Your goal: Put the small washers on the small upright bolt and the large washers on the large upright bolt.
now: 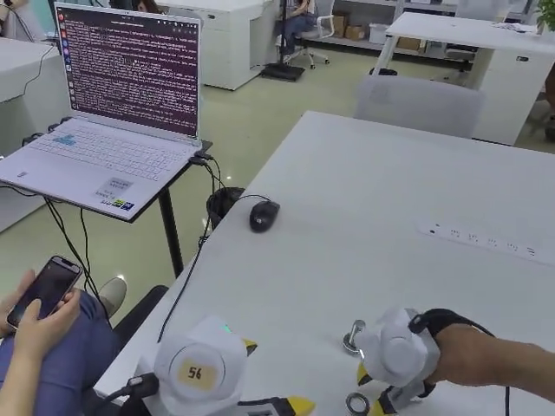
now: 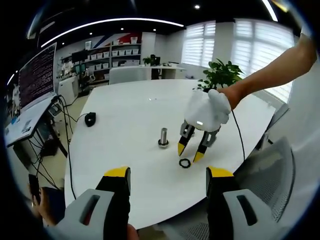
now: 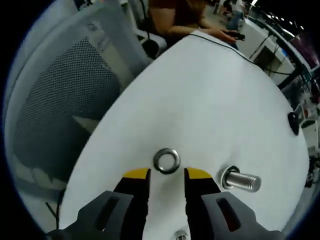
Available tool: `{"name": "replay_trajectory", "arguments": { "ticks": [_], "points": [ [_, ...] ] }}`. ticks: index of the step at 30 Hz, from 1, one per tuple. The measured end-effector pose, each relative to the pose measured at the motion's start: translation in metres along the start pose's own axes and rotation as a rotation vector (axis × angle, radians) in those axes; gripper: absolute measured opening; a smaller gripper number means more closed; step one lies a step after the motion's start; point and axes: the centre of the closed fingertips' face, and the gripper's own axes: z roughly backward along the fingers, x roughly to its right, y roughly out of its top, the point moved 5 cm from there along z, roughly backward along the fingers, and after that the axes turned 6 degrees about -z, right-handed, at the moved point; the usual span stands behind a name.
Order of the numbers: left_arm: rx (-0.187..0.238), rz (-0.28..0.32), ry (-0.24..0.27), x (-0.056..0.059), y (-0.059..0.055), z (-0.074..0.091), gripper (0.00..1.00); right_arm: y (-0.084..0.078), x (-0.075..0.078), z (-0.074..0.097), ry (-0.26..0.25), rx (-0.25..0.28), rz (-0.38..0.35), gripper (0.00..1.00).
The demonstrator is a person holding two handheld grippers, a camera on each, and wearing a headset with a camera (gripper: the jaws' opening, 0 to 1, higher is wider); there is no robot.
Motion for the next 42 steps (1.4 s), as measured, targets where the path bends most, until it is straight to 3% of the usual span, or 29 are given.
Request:
{"name": "replay_trajectory", "arguments": {
  "ticks": [6,14,17,23,26,29,34,42],
  "points": [
    [-0.002,0.003,0.007,0.000,0.000,0.001,0.61,0.007,0.000,-0.005,0.025,-0.029,0.165,0.28],
    [-0.008,0.004,0.010,-0.001,-0.002,0.002,0.61,0.010,-0.001,-0.009,0.092,-0.019,0.204,0.30],
    [-0.009,0.005,0.011,-0.001,-0.002,0.002,0.61,0.008,0.000,-0.009,0.088,0.008,0.155,0.26],
    [-0.006,0.009,0.011,-0.002,-0.001,0.001,0.60,0.001,0.005,-0.005,0.028,0.068,-0.112,0.24],
    [-0.009,0.008,0.009,-0.002,-0.002,0.000,0.60,-0.002,0.008,-0.004,-0.005,0.112,-0.299,0.24],
    [-0.013,0.006,0.005,-0.001,-0.003,-0.001,0.60,-0.002,0.008,-0.005,-0.020,0.153,-0.405,0.24],
    [-0.012,-0.002,-0.006,0.001,-0.001,-0.002,0.60,-0.004,0.004,-0.005,0.005,0.141,-0.307,0.28],
    [-0.007,-0.001,-0.001,0.001,-0.001,-0.001,0.60,-0.001,0.006,-0.007,-0.018,0.118,-0.228,0.25]
  ]
}}
